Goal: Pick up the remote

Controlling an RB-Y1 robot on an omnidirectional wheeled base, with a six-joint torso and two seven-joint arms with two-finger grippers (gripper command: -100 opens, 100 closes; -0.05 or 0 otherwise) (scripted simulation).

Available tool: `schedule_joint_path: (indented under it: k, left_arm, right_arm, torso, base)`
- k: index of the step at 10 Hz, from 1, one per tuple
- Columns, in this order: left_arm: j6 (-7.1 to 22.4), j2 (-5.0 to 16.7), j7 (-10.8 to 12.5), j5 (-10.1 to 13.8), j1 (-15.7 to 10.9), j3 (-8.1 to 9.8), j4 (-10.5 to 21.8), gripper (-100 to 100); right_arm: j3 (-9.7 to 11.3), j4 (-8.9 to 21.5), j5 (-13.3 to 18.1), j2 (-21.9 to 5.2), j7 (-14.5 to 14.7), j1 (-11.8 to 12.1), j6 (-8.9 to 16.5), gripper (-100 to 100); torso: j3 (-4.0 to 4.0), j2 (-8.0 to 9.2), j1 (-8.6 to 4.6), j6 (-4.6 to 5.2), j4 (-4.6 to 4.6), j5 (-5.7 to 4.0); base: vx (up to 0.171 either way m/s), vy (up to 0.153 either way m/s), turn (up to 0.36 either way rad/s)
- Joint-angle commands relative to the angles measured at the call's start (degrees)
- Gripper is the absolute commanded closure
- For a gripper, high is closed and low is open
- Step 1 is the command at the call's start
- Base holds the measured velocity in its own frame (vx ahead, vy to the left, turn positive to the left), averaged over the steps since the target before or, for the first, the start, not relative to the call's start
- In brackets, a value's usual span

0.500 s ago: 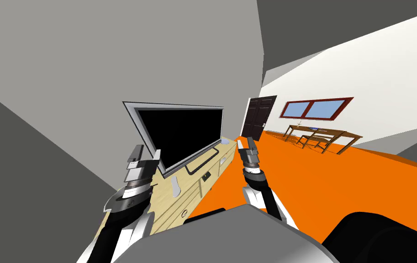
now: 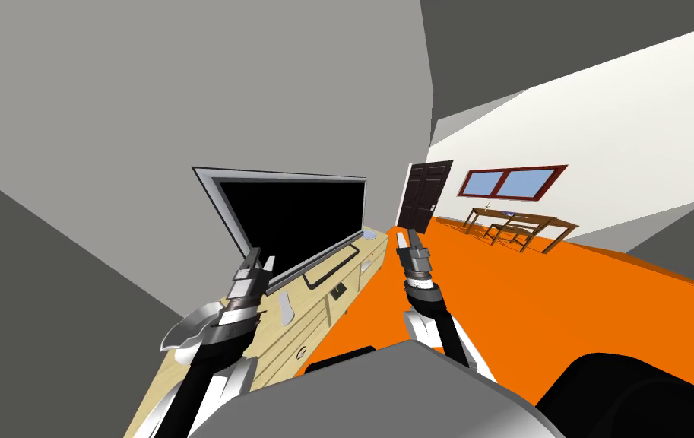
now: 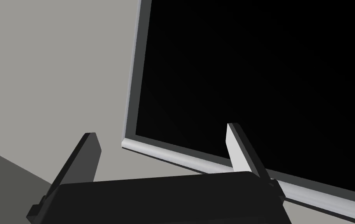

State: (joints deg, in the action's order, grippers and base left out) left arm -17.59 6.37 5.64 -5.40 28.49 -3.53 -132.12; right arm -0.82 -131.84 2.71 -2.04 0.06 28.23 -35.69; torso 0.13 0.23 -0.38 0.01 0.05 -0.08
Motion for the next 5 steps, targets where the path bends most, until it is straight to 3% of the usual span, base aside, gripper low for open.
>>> schedule_joint_path:
  k: [1,5]
  left_arm:
    - [2.86,1.56,-0.49,0.35,-0.38,-0.29,1.61,-100]
    - [7.65,3.74,-1.25,1.02,-0.65,-0.81,4.19,-100]
  right_arm:
    - [0.0,0.0,0.0,0.0,0.0,0.0,0.0,0]
    - [0.0,0.0,0.0,0.0,0.0,0.0,0.0,0]
  torso:
    - [0.0,0.0,0.0,0.0,0.0,0.0]
    - [0.02,0.03,0.16,0.01,0.01,0.03]
  base:
    - [-0.06,-0.105,-0.086]
    - [-0.056,-0.058,-0.053]
